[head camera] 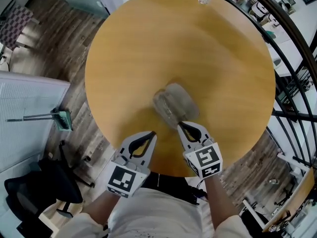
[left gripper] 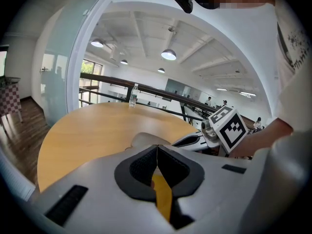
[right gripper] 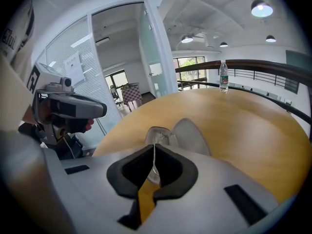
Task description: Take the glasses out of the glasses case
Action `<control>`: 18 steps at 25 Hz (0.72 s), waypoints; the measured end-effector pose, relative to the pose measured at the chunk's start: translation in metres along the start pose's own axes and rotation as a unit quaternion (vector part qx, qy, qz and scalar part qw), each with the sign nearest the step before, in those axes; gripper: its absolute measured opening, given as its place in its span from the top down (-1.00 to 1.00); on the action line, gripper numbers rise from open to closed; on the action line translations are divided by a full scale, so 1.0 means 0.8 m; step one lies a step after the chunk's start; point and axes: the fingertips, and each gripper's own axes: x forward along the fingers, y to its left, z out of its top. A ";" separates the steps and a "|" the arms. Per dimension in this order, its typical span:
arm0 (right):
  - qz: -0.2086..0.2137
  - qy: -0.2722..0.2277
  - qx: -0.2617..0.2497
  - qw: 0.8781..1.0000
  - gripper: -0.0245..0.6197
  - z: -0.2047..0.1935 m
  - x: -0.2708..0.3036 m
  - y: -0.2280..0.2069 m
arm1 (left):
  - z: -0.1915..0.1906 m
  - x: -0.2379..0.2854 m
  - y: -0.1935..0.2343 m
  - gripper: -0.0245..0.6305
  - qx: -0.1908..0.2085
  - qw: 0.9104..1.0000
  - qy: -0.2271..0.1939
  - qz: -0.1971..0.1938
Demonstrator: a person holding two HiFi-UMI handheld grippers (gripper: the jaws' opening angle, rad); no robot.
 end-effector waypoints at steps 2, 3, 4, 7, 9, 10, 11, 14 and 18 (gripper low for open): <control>0.003 0.006 0.002 1.000 0.84 -0.004 0.010 -0.002 | -0.006 0.003 0.004 0.85 0.000 1.000 0.008 -0.001; 0.004 0.010 0.002 1.000 0.84 -0.007 0.015 -0.003 | -0.008 0.005 0.006 0.85 -0.001 1.000 0.010 -0.002; 0.005 0.013 0.001 1.000 0.84 -0.009 0.019 -0.005 | -0.010 0.006 0.007 0.85 -0.002 1.000 0.012 -0.003; 0.009 0.022 -0.003 1.000 0.84 -0.014 0.029 -0.007 | -0.015 0.011 0.012 0.85 -0.005 1.000 0.016 -0.003; 0.013 0.029 -0.004 0.999 0.84 -0.017 0.036 -0.009 | -0.016 0.015 0.016 0.85 -0.010 1.000 0.017 -0.002; 0.014 0.032 -0.004 0.999 0.84 -0.019 0.039 -0.011 | -0.016 0.017 0.018 0.85 -0.013 1.000 0.016 -0.001; 0.015 0.035 -0.005 0.999 0.84 -0.022 0.041 -0.013 | -0.016 0.020 0.020 0.85 -0.015 1.000 0.016 -0.001; 0.019 0.045 -0.005 0.999 0.84 -0.029 0.051 -0.018 | -0.018 0.026 0.023 0.85 -0.016 1.000 0.018 -0.002; 0.024 0.058 -0.005 0.998 0.83 -0.038 0.061 -0.023 | -0.028 0.031 0.025 0.85 -0.018 0.999 0.026 -0.006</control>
